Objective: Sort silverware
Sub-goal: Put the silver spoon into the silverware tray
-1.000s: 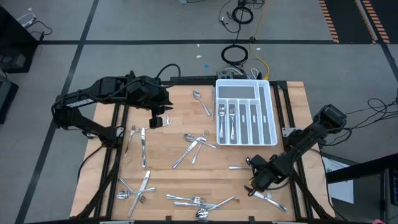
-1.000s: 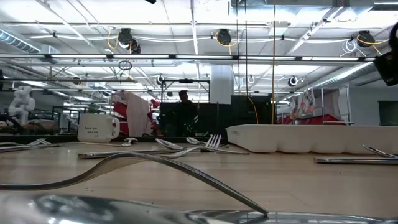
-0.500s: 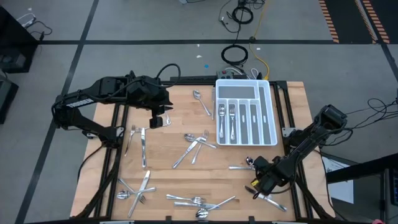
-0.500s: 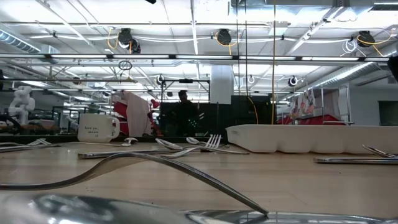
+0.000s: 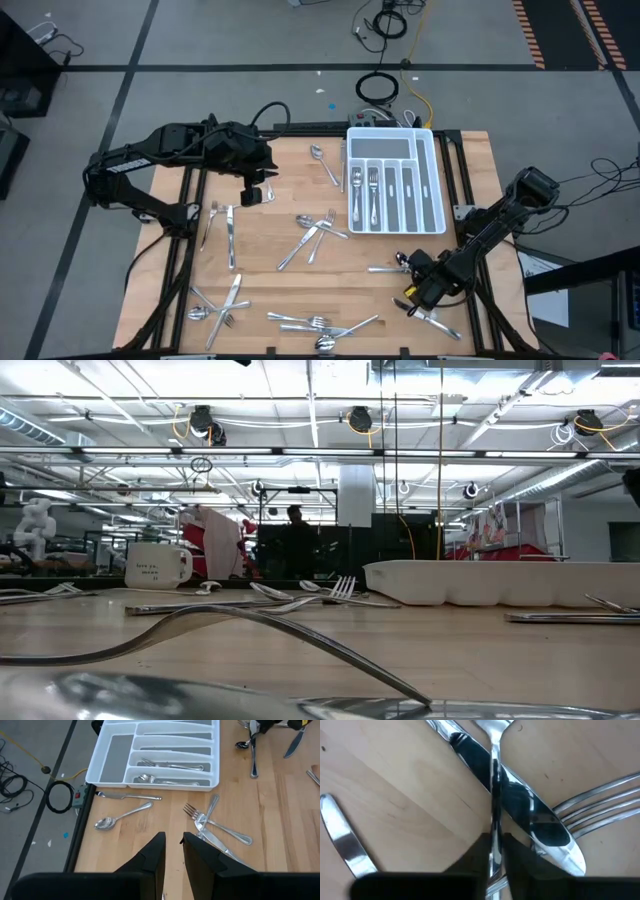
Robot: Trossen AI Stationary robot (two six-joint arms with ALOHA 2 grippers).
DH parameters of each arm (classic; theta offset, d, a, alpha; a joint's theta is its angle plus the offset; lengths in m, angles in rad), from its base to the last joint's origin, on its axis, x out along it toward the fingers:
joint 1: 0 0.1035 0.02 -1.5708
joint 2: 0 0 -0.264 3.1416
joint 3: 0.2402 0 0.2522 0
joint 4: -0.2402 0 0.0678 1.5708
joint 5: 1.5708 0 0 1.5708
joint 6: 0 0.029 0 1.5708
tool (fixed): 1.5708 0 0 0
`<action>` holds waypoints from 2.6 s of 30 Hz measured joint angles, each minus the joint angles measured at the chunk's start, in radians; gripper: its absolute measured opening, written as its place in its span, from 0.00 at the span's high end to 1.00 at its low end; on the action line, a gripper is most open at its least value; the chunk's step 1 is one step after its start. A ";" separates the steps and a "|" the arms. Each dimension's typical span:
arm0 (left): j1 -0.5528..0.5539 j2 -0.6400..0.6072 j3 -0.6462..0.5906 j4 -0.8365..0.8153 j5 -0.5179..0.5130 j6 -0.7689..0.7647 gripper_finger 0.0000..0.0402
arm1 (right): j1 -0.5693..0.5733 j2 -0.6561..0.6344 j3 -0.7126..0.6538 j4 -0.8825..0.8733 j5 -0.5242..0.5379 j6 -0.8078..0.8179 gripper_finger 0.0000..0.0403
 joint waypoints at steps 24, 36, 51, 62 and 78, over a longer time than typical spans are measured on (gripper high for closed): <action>0.000 0.000 0.000 -0.002 0.000 0.008 0.81 | -0.047 0.006 0.173 -0.055 0.060 -0.002 1.00; 0.000 0.000 0.000 -0.022 -0.022 0.068 0.81 | -0.370 0.004 0.312 -0.155 0.117 -0.197 1.00; 0.000 0.000 0.000 -0.032 -0.025 0.152 0.81 | -0.818 0.003 0.384 -0.036 0.242 -0.576 1.00; 0.000 0.000 0.000 -0.031 -0.025 0.156 0.81 | -0.970 0.043 0.384 0.069 0.275 -0.620 1.00; 0.000 0.000 0.000 -0.031 -0.025 0.130 0.81 | -0.934 0.239 0.384 0.106 0.264 -0.485 1.00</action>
